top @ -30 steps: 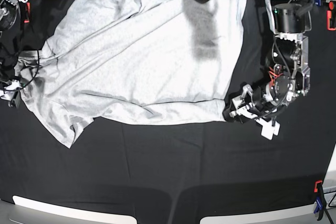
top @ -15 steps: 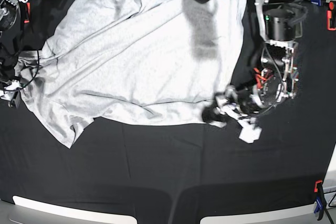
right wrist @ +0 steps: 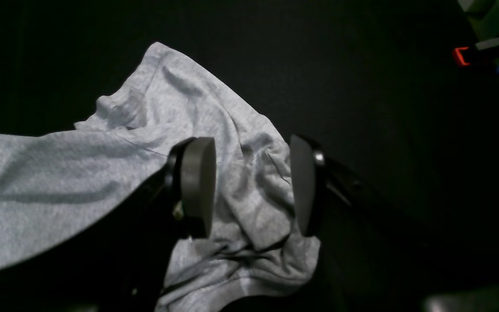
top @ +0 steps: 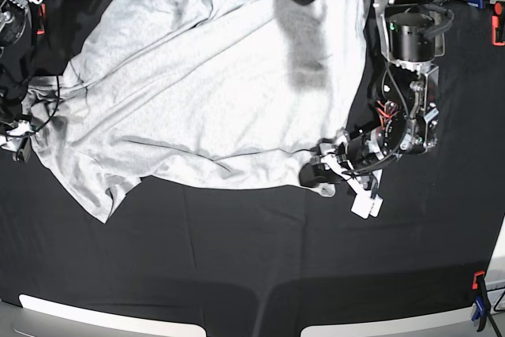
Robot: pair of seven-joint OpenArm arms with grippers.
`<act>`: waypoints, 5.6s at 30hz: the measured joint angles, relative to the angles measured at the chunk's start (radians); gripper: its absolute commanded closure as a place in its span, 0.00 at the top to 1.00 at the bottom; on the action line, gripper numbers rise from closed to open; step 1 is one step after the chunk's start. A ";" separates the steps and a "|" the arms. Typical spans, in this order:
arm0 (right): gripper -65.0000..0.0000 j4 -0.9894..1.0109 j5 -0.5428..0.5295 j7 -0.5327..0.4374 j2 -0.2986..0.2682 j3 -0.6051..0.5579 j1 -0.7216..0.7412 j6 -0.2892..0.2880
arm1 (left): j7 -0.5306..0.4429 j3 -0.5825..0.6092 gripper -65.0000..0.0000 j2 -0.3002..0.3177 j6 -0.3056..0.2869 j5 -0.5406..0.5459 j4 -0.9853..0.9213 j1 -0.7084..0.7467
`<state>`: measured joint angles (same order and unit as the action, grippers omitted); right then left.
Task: Layout the t-shirt on the table in an organized manner, then fold the t-shirt properly
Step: 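Grasp the opposite hem corner with the right gripper, then pull both hem corners apart to stretch the shirt flat, then release the hem corners and lift both grippers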
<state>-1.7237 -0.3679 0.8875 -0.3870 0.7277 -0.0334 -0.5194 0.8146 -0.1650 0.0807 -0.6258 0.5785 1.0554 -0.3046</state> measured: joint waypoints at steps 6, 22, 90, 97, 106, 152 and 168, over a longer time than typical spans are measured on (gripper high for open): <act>0.42 0.028 0.001 -0.086 0.026 -0.039 0.000 0.000 | -0.004 0.000 0.00 0.000 0.000 0.000 0.000 0.000; 0.42 0.755 0.232 -0.343 -0.021 -0.401 0.444 -0.002 | -0.003 0.000 0.00 0.000 -0.001 0.003 0.000 -0.001; 0.00 0.990 0.377 -0.482 0.047 -0.594 0.834 0.164 | -0.638 0.000 0.00 0.194 0.100 -0.471 0.000 -0.147; 0.00 0.995 0.376 -0.466 0.041 -0.594 0.834 0.165 | -0.659 0.142 0.00 0.199 0.126 -0.571 -0.096 -0.169; 0.00 1.005 0.376 -0.459 0.041 -0.594 0.834 0.165 | -0.732 0.251 0.00 0.199 0.245 -0.586 -0.235 -0.312; 0.00 1.006 0.371 -0.475 0.038 -0.594 0.898 0.199 | -0.730 0.255 0.00 0.197 0.244 -0.587 -0.343 -0.454; 0.43 1.006 0.371 -0.502 0.036 -0.594 0.901 0.200 | -0.755 0.255 0.00 0.197 0.244 -0.587 -0.343 -0.454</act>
<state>-0.7177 0.0029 0.3851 -0.3511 0.1337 0.8673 -0.3191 0.0601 0.0902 0.2779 -0.3817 -0.0086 0.7128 -0.7589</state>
